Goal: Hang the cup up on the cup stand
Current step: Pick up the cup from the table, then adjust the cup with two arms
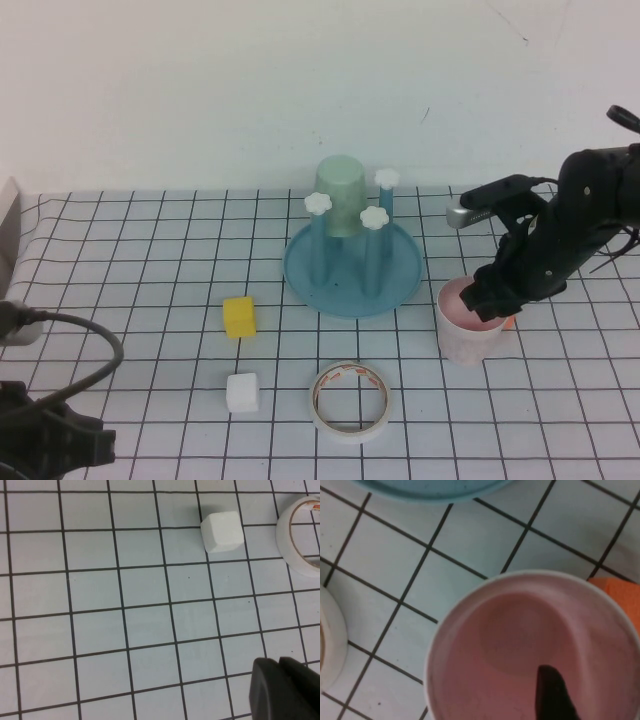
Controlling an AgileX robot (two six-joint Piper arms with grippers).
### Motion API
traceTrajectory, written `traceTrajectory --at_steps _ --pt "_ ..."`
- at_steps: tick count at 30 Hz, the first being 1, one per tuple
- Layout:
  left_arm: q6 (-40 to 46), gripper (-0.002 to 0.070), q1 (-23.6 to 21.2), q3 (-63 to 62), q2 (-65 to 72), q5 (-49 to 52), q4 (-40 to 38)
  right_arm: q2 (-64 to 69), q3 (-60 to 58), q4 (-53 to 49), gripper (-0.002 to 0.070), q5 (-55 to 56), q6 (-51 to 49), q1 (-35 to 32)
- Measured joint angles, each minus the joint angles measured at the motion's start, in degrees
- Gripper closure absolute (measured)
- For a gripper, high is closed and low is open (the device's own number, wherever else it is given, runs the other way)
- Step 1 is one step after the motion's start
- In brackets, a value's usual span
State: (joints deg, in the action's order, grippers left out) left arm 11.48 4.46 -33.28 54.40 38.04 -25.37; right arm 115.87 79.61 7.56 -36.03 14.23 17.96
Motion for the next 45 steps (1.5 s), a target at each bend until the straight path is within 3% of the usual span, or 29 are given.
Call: traceTrajectory --at_steps 3,16,25,31,35,39,42,45 --pt "0.00 0.0678 0.00 0.00 0.00 0.00 0.00 0.13 0.00 0.00 0.0365 -0.27 0.00 0.00" --pt "0.00 0.0678 0.00 0.00 0.00 -0.10 0.00 0.43 0.00 -0.24 0.0649 -0.13 -0.03 0.00" --pt "2.00 0.0678 0.00 0.00 0.00 -2.15 0.00 -2.14 0.00 -2.27 0.0660 -3.17 -0.03 0.05" --pt "3.35 0.0679 0.00 0.00 0.00 -11.36 -1.60 -12.72 0.00 -2.20 0.0660 -7.37 -1.16 0.05" --pt "9.88 0.0679 0.00 -0.25 0.00 -13.20 -12.43 -22.56 -0.86 1.81 0.0660 -7.52 0.07 0.05" --pt "29.07 0.0679 0.00 -1.25 -0.15 -12.04 -34.37 -32.13 -4.13 11.09 0.0660 -2.49 3.94 0.05" --pt "43.32 0.0679 0.00 -1.36 -1.49 -10.36 -51.95 -38.24 -8.94 24.28 0.0660 3.76 11.33 0.05" --pt "52.85 0.0678 0.00 -1.61 -3.84 -9.26 -63.27 -41.84 -15.74 40.39 0.0660 8.19 21.29 0.05"
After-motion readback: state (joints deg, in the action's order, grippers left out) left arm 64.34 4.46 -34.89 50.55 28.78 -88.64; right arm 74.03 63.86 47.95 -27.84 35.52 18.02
